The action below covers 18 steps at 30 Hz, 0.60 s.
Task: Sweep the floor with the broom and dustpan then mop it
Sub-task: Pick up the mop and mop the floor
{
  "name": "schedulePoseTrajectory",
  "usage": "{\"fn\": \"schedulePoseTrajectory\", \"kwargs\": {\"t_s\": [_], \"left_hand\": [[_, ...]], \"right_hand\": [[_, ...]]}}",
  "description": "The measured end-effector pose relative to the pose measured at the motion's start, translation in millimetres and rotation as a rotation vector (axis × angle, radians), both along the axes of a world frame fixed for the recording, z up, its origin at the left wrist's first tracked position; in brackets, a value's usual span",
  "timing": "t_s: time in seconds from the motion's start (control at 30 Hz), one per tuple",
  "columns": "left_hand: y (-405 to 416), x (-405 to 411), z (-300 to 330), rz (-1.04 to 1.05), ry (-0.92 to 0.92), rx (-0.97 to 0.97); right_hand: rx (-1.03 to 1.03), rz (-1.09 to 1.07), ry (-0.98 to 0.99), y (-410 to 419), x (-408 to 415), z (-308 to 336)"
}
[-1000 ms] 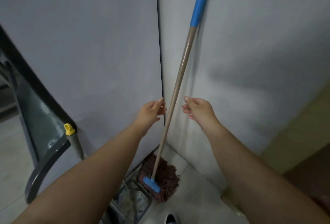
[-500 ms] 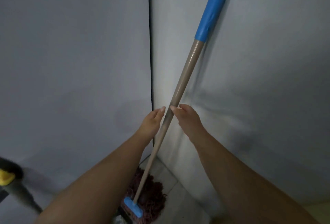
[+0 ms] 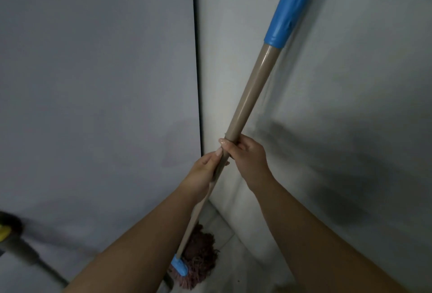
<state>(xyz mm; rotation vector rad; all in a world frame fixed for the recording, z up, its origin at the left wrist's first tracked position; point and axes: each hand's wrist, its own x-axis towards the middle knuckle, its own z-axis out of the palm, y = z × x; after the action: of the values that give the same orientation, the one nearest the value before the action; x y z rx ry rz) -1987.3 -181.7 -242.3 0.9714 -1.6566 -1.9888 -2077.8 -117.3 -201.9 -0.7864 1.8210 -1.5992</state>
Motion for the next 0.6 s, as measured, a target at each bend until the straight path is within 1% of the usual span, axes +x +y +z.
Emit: {"fn": "schedulePoseTrajectory", "kwargs": {"t_s": [0.1,0.23,0.4,0.6], "left_hand": [[21,-3,15,0.022,0.044,0.011],[64,0,39,0.051,0.049,-0.049],[134,16,65,0.136,0.033,-0.185],[207,54,86,0.231,0.044,-0.27]], "right_hand": [[-0.083,0.015,0.005,17,-4,13],[-0.188,0.071,0.023,55,-4,33],[-0.264,0.2,0.097,121,9,63],[-0.301,0.319,0.129,186,46,85]]}}
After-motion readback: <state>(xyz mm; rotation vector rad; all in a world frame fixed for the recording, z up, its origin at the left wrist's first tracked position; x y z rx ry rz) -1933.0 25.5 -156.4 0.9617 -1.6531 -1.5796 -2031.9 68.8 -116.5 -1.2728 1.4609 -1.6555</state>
